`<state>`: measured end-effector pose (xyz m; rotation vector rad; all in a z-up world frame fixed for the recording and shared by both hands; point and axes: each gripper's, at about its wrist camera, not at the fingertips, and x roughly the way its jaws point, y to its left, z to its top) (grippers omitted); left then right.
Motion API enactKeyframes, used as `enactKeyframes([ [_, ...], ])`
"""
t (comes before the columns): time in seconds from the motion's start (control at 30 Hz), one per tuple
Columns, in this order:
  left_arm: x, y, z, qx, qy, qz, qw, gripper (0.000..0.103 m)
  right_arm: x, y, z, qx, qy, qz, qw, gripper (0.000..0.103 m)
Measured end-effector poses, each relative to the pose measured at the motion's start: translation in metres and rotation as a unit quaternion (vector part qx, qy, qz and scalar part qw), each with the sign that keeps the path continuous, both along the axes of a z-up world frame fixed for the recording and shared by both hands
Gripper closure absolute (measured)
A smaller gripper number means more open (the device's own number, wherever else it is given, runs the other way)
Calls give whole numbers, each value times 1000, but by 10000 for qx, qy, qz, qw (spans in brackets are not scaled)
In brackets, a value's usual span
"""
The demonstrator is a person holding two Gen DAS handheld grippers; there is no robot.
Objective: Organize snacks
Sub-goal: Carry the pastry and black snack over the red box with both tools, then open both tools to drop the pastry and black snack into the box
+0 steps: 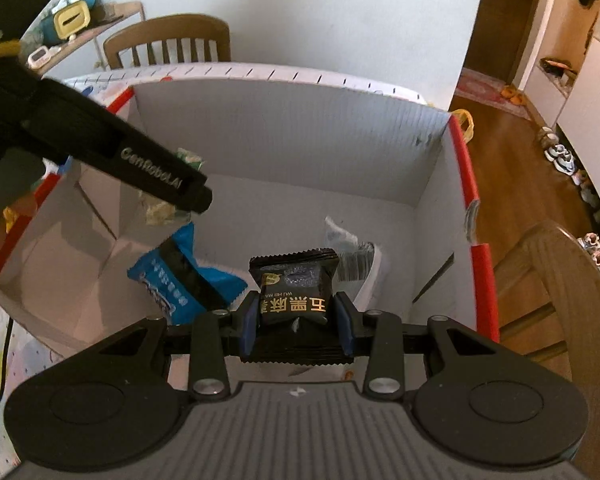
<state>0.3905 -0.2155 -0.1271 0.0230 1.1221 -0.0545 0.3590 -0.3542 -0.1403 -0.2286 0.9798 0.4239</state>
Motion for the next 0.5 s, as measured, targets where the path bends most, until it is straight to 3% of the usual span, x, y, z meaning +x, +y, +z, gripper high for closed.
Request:
enactKeyframes([
  [0.5,-6,-13,-13,240,289,-168,9992,42,3,-2,0,144,158,40,9998,63],
])
